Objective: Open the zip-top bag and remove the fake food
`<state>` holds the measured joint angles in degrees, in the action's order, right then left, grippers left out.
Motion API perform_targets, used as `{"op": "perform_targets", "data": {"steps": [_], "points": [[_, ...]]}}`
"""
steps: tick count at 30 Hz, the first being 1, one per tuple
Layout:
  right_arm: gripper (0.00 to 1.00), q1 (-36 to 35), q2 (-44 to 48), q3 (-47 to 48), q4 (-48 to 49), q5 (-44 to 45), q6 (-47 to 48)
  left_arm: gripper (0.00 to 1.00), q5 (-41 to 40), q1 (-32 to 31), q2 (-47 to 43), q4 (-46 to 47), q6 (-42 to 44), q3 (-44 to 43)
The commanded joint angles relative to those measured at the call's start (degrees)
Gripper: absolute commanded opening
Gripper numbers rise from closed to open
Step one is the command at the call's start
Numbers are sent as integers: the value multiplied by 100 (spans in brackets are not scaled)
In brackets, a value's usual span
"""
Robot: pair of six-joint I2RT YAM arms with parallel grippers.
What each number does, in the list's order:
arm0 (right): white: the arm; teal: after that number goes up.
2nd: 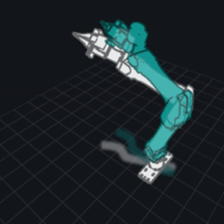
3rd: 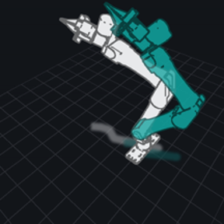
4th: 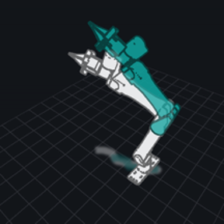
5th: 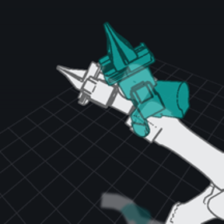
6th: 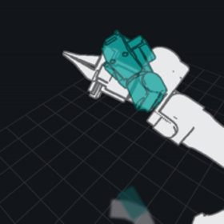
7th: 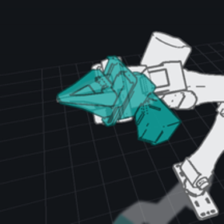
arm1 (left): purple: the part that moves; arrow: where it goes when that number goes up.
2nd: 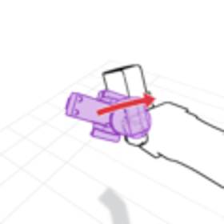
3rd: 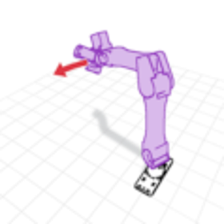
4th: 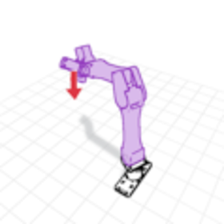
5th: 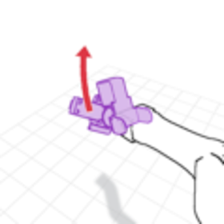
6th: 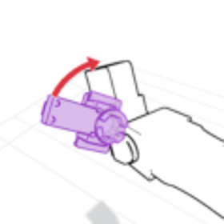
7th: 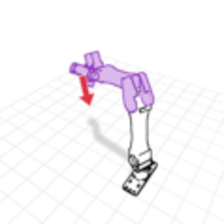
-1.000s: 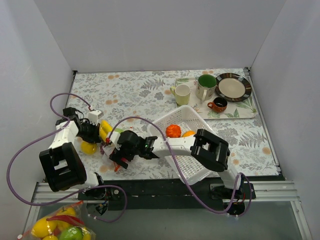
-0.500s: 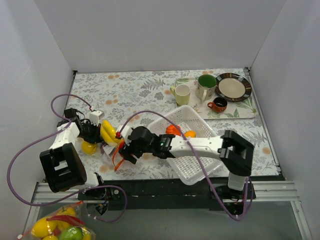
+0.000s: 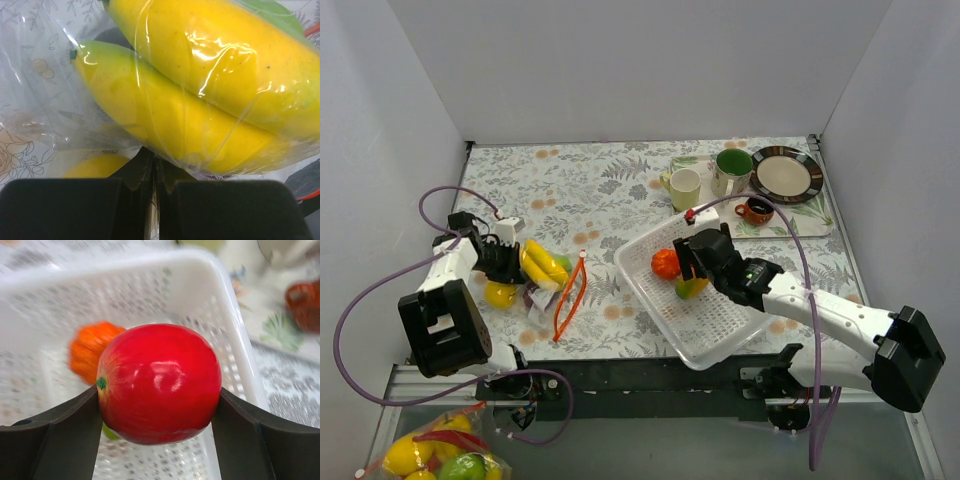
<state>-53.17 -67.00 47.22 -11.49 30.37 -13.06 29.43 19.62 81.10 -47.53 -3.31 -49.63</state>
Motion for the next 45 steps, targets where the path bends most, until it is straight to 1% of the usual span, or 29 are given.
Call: {"op": "perform_targets", "data": {"steps": [1,3,4,7,9,11,12,13,14,16,18,19,20,22,23,24,28,29,30,32,37,41,43,44,45], "points": [[36,122,118,-354,-293,321,-478,0,-103,-177,-165,-46,-196,76],[46,122,-171,-127,-363,171,-365,0,-148,-212,-191,-29,-205,137],[63,122,-295,-4,-459,162,-338,0,-166,-230,-174,-20,-205,137],[99,114,-761,585,-915,434,-311,0,-131,-239,-191,-81,-223,59],[99,79,-902,814,-969,593,-215,0,-113,-248,-191,-107,-223,32],[99,-158,-867,973,-734,532,-83,0,-122,-257,-182,-125,-214,-12],[98,-298,-780,956,-489,497,135,0,-122,-257,-165,-125,-214,-29],[98,-665,-762,877,-112,487,233,0,-122,-265,-156,-108,-205,-38],[99,-860,-779,868,31,531,338,0,-148,-265,-139,-64,-205,-30],[99,-1325,-1042,946,68,776,479,0,-262,-283,-86,24,-214,-3],[99,-1546,-1357,1078,190,909,585,0,-359,-292,20,156,-214,41],[99,-1756,-1446,1070,399,883,855,0,-376,-292,63,191,-222,49],[99,-1837,-1534,1009,863,648,1014,0,-403,-292,168,270,-231,58],[98,-1960,-1850,1043,1095,418,1217,0,-534,-309,265,401,-240,93],[98,-1969,-1991,1139,1287,113,1244,0,-570,-327,353,515,-249,102],[99,-1978,-2279,1227,1428,5,1262,0,-596,-336,406,543,-258,94],[99,-1987,-2931,1596,1807,-584,1288,0,-666,-362,600,622,-267,85],[98,-1987,-3054,1684,1877,-846,1297,0,-684,-379,635,657,-267,76],[98,-1987,-3282,1842,1930,-953,1445,0,-693,-380,670,666,-267,76],[99,-1987,-3581,1992,2159,-1251,1455,0,-719,-397,723,692,-232,76],[99,-1987,-4101,2387,2704,-1718,1447,0,-702,-424,749,692,-188,129],[99,-1978,-4592,2799,2968,-1946,1499,0,-728,-450,732,640,-91,155],[99,-1987,-4734,3046,2750,-1764,1543,0,-789,-459,714,631,-38,164],[99,-1978,-4830,3247,2418,-1623,1569,0,-816,-459,688,613,23,190],[99,-1987,-4848,3276,2310,-1448,1561,0,-842,-467,670,613,76,199]]}}
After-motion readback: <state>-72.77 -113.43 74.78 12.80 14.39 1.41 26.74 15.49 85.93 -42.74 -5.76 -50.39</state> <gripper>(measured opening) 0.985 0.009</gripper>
